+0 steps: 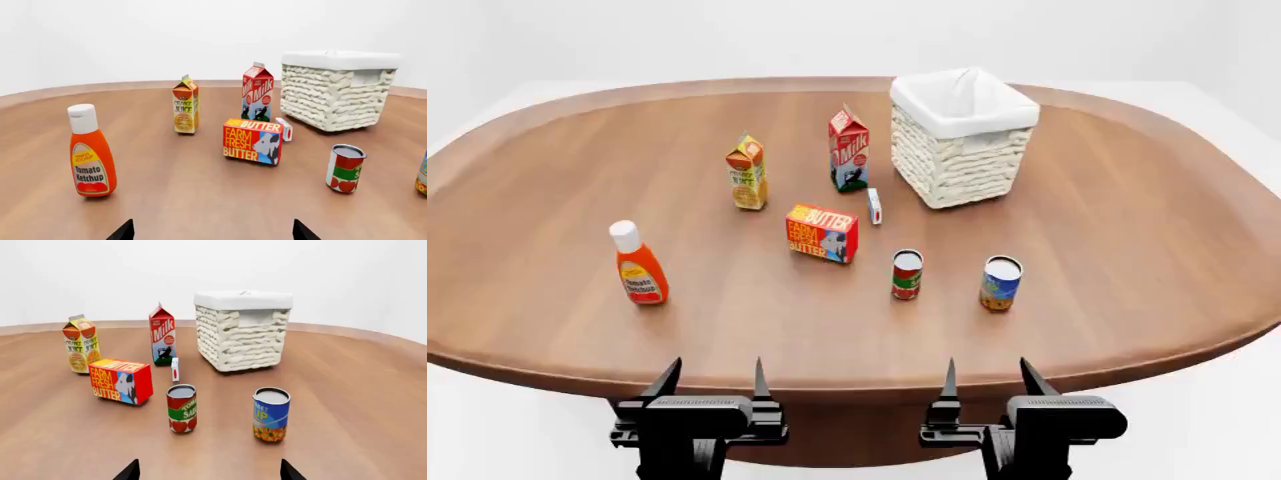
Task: Pick up the cream cheese box and the butter, and put them in the basket.
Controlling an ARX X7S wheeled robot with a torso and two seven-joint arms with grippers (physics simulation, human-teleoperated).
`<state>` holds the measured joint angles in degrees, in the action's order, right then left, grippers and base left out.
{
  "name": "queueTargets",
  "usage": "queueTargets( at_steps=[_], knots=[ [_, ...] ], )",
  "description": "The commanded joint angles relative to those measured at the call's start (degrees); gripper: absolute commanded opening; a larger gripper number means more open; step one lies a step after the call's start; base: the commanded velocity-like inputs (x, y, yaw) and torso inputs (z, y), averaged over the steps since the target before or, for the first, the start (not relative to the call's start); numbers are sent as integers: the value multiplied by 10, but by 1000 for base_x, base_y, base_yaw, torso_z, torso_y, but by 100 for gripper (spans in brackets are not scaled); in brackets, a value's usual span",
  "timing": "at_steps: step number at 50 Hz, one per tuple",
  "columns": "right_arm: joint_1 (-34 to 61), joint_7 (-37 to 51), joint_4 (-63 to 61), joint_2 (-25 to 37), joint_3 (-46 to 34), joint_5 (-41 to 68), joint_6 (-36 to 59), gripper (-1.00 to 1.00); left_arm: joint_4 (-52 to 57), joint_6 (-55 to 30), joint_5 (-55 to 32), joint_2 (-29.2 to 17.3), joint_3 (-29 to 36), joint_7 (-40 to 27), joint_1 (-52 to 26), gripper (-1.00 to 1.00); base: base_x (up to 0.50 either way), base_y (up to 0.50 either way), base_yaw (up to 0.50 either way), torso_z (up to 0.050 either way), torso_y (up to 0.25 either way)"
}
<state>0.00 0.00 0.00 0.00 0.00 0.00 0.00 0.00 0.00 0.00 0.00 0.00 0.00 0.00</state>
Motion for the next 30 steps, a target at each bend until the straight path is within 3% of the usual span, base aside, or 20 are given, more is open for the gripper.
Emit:
queueTargets(
  at_steps=[1, 15, 30],
  knots=[
    [-1, 10, -1, 9, -14, 9, -6, 100, 4, -4, -8, -9, 11, -11, 1, 100, 0, 0, 0, 0, 0],
    [-8, 37, -28, 32, -37, 27, 17, 100, 27, -32, -22, -33, 39, -33, 6, 100, 0, 0, 0, 0, 0],
    [-42, 57, -205, 54, -46, 41, 152, 100, 240, -212, -27, -54, 57, -55, 30, 100, 0, 0, 0, 0, 0]
  ],
)
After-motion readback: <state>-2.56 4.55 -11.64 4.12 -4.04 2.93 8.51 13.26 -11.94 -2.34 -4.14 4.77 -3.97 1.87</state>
